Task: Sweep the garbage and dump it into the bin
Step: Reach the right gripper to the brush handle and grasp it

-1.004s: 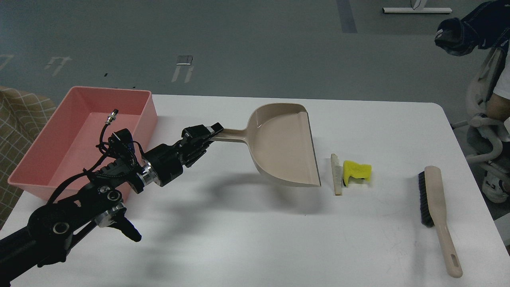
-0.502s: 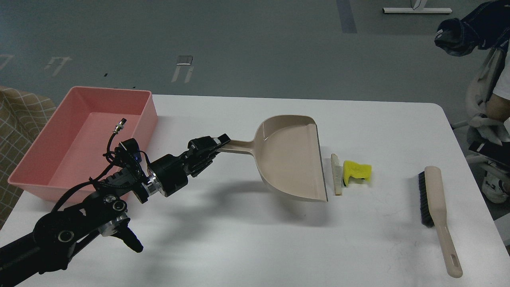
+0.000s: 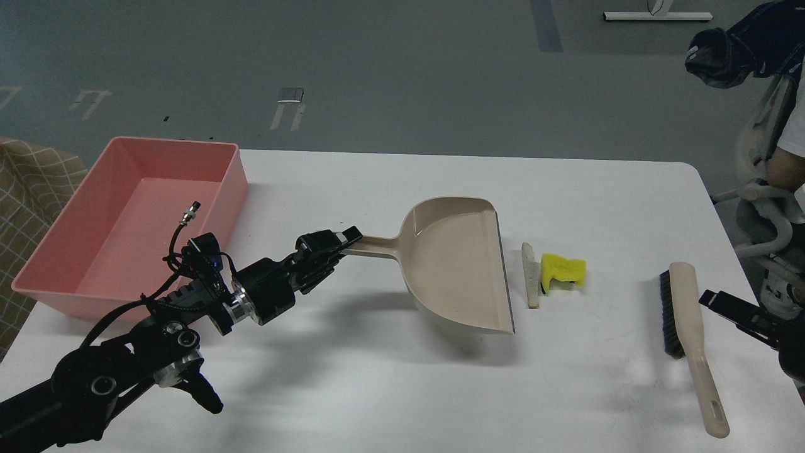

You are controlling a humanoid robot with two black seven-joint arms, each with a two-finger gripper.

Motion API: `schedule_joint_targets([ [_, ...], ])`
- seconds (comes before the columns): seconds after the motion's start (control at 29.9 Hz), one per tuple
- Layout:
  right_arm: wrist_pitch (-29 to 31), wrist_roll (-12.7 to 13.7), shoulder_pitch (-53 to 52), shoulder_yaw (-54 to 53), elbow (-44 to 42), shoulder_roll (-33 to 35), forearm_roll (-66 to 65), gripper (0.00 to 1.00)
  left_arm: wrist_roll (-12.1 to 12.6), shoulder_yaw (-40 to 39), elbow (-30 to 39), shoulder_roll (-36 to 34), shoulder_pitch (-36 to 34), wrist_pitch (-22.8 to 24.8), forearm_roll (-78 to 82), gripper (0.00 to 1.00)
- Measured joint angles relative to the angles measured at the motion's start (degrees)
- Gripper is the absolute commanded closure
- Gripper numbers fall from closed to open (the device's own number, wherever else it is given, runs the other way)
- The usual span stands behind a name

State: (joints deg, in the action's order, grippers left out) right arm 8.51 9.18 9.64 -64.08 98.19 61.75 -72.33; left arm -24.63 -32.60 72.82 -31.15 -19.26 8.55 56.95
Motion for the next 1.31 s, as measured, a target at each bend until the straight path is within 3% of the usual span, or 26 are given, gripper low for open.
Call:
schedule_joint_targets([
  [0.47,0.37,0.66,4.52,0.36,0.76,-0.61,-0.27,0.32,0.11,0.17,-0.85,1.67,-0.10,-0.72,0.00,0.83],
  [0.97,0.51,0.68,4.94,0.45,0.81,-4.51,-0.02,0.33,-0.06,0.09,-0.94,1.80,0.41,-0.99,-0.01,0.83],
  [1.31,0.64,0.45,4.83,0.62,0.81,-4.61,-0.01,0.55,-0.39,0.16,-1.47,1.80,0.45,-0.99,-0.09,0.82],
])
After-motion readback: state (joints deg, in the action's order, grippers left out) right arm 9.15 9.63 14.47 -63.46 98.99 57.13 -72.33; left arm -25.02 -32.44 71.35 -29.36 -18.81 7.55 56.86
